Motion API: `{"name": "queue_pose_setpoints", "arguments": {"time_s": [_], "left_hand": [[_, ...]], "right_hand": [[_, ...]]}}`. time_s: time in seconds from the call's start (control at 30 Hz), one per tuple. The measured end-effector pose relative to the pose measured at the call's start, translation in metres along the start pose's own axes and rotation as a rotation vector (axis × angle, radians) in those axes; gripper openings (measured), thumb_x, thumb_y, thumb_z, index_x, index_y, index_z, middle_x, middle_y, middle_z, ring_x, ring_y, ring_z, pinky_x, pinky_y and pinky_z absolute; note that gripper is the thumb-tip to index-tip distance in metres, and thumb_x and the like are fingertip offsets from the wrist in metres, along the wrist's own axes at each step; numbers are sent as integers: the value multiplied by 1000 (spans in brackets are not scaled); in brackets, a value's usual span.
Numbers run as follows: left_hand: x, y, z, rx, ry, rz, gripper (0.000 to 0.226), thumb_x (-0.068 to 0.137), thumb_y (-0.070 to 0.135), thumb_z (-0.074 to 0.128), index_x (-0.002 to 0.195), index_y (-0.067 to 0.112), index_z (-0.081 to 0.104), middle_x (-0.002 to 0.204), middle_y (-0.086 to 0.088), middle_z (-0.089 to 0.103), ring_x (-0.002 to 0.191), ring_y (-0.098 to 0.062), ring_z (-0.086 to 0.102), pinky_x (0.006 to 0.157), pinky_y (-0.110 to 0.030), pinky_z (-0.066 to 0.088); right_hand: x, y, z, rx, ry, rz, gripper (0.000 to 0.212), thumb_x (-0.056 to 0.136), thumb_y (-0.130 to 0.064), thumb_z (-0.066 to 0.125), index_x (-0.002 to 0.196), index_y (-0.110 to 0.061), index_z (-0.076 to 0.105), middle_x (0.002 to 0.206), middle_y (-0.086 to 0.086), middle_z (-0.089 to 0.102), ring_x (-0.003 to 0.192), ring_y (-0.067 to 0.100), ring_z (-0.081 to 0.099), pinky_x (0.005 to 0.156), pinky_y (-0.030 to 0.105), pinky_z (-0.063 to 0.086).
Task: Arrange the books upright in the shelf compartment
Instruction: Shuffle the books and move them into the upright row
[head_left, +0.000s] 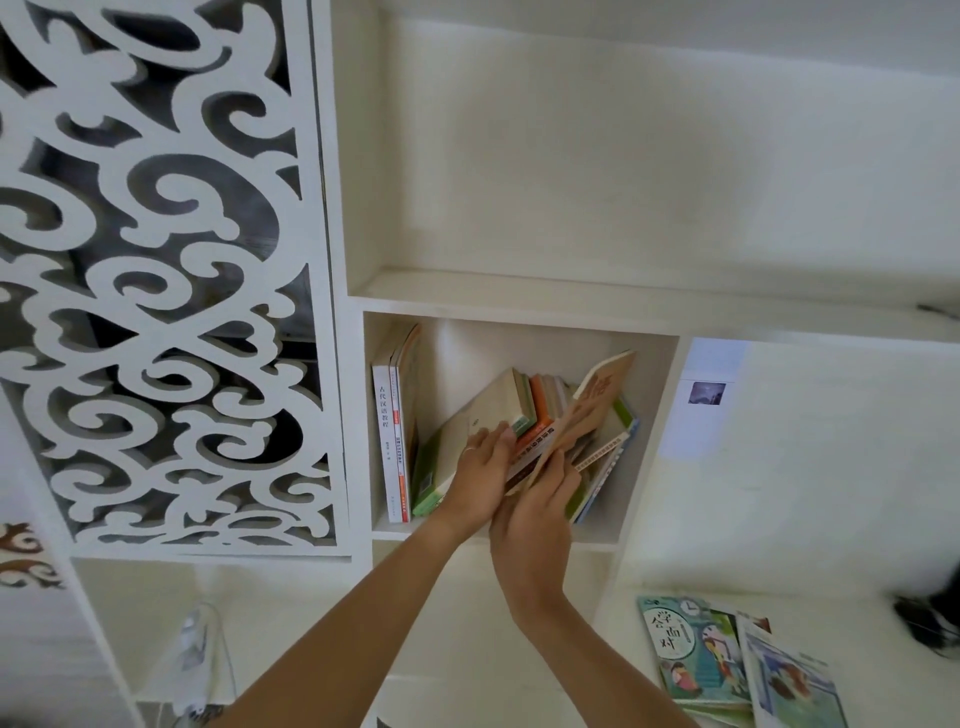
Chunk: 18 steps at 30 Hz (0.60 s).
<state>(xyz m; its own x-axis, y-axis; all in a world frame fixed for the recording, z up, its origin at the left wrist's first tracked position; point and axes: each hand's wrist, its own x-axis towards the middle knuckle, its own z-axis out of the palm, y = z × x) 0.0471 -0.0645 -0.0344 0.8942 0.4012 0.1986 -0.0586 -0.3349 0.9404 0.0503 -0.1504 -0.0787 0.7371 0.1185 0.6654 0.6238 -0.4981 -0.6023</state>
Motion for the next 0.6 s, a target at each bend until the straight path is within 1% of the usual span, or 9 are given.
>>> {"name": "queue_pose_setpoints", "arguments": {"time_s": [0.03,0.1,0.2,0.23,0.27,0.33,0.43,0.5,0.6], "left_hand": [[-2,1,-3,-40,8,13,46,104,61,30,122,36,64,123,2,64,117,-12,61,110,-40,46],[-9,2,-8,-107,-26,50,48,103,64,28,125,41,64,121,6,68,114,-8,64,106,-41,51],[-26,12,-12,-154,-103,114,52,104,63,22,132,43,60,126,7,69,120,-9,63,103,-33,50],[-31,17,-14,-160,-104,124,51,103,61,21,129,43,61,123,7,70,118,-8,64,100,-28,50],[-36,22,-16,-176,-94,130,50,104,58,21,127,42,61,120,6,71,116,-7,65,96,-25,52],[-39,23,-24,-205,-69,158,50,107,49,20,128,33,62,117,1,72,114,-10,67,91,-22,54],[-45,23,-40,-221,-36,258,54,108,45,20,131,18,61,118,-4,71,113,-14,67,89,-22,55],[-51,22,-46,-165,45,355,51,110,44,24,136,15,57,121,-2,69,117,-16,65,93,-25,54],[-61,24,-48,-71,201,563,49,105,35,34,144,9,47,132,-3,61,122,-21,60,99,-31,51]], "right_hand": [[-3,-1,0,1,-7,-4,74,91,-14,75,149,-7,29,133,13,41,91,28,70,68,33,64],[-7,-5,1,3,-14,-7,78,88,-12,77,149,-7,29,134,13,41,91,28,70,68,32,64],[-11,-17,0,-8,-33,-26,80,87,-20,79,148,-6,29,137,9,38,89,24,69,65,29,62],[-13,-21,0,-10,-41,-40,79,89,-23,78,149,-9,28,138,8,38,91,23,69,65,30,62],[-14,-25,1,4,-43,-53,77,91,-25,75,150,-13,26,141,7,39,98,21,68,71,31,62],[-17,-35,2,26,-59,-90,75,95,-24,69,154,-21,22,148,4,40,115,18,62,84,34,60],[-18,-48,6,25,-44,-170,77,92,-24,74,151,-19,25,142,6,45,111,21,65,74,35,64],[-18,-53,7,105,-57,-193,74,93,-25,73,151,-20,27,140,4,47,114,19,63,79,32,63],[-21,-48,6,428,-202,-154,59,98,-35,61,148,-33,31,141,-5,49,124,8,56,94,27,55]]}}
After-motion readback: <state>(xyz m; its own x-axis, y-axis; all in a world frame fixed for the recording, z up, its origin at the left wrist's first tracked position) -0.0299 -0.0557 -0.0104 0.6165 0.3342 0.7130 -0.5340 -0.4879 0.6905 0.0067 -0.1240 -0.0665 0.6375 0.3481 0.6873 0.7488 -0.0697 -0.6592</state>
